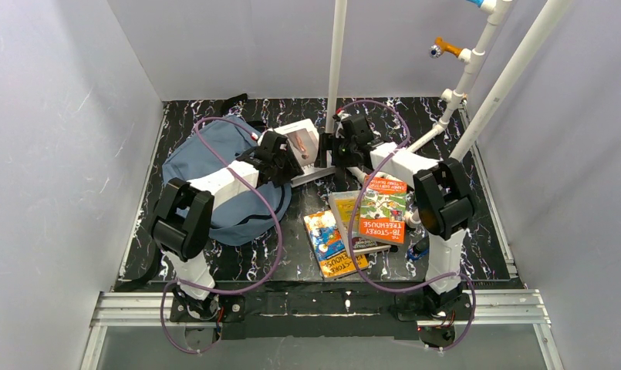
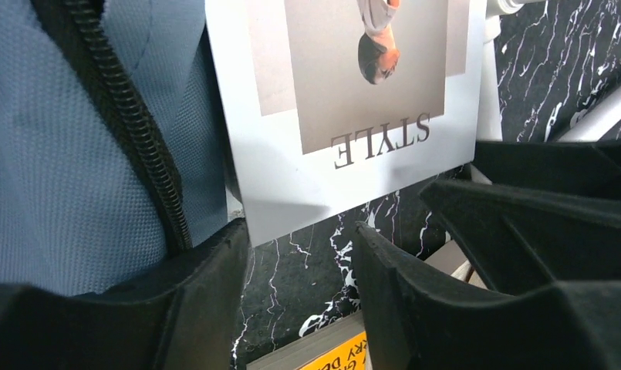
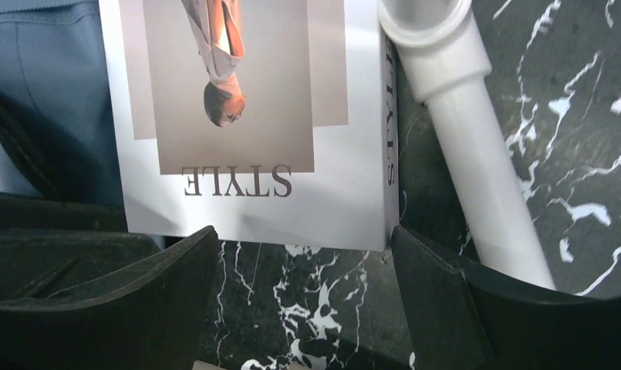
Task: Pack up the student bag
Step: Pick up the book from the center of the board, then place the book in the student bag.
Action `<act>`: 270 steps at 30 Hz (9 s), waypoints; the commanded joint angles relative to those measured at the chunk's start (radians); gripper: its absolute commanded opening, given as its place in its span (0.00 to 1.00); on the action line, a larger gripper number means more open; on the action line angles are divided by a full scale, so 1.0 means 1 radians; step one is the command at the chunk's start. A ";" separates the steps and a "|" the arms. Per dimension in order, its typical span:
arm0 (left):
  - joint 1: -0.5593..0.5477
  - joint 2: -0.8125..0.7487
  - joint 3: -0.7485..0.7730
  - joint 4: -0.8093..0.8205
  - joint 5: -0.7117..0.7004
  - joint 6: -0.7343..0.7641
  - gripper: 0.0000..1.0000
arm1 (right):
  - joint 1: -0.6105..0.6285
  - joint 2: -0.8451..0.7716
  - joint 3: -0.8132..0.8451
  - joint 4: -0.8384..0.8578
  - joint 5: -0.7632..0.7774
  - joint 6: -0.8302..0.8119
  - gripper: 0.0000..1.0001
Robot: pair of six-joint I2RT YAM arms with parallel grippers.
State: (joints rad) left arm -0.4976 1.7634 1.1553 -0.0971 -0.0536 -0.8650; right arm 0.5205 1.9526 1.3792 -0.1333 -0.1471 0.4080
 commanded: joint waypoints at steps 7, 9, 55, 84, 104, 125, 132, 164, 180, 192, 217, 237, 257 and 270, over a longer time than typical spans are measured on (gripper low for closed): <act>0.027 -0.027 -0.017 0.137 0.053 0.006 0.35 | -0.005 0.071 0.062 0.060 -0.064 -0.074 0.85; 0.028 -0.028 -0.014 0.142 0.051 0.000 0.34 | -0.005 0.073 0.052 0.078 -0.076 -0.061 0.82; 0.050 -0.158 -0.123 0.274 0.171 -0.031 0.00 | -0.004 -0.012 -0.368 0.742 -0.058 1.266 0.98; 0.077 -0.223 -0.215 0.273 0.240 0.001 0.00 | 0.032 0.245 -0.396 1.223 0.017 1.538 0.52; 0.157 -0.794 -0.167 -0.394 0.106 -0.044 0.98 | 0.059 0.043 -0.417 1.280 -0.145 1.383 0.12; 0.244 -0.967 -0.498 0.173 0.134 -0.428 0.94 | 0.241 -0.098 -0.480 1.377 -0.147 1.568 0.09; 0.243 -1.034 -0.526 0.172 0.141 -0.385 0.59 | 0.263 -0.165 -0.523 1.291 -0.165 1.438 0.18; 0.244 -1.292 -0.533 0.165 0.480 -0.367 0.00 | 0.119 -0.450 -0.452 0.595 -0.797 0.534 0.98; 0.243 -1.279 -0.522 0.169 0.594 -0.341 0.00 | 0.121 -0.372 -0.514 1.425 -0.761 1.209 0.98; 0.243 -1.203 -0.525 0.119 0.651 -0.302 0.02 | 0.122 -0.260 -0.534 1.778 -0.698 1.457 0.51; -0.068 -0.438 -0.074 -0.556 -0.042 0.930 0.91 | 0.076 -0.545 -0.212 -0.285 -0.142 0.041 0.12; -0.149 -0.428 -0.097 -0.473 -0.369 0.928 0.28 | 0.059 -0.554 -0.273 -0.252 -0.189 0.055 0.12; -0.149 -0.825 -0.232 -0.053 -0.447 1.033 0.00 | 0.121 -0.433 -0.438 0.275 -0.703 0.597 0.11; -0.148 -0.908 -0.336 -0.015 -0.360 1.015 0.00 | 0.282 -0.031 -0.276 0.802 -0.569 1.035 0.31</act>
State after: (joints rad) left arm -0.6445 0.9066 0.8326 -0.1940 -0.4805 0.1707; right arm 0.7929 1.8088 0.9886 0.3653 -0.7914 1.2488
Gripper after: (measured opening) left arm 0.032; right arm 0.522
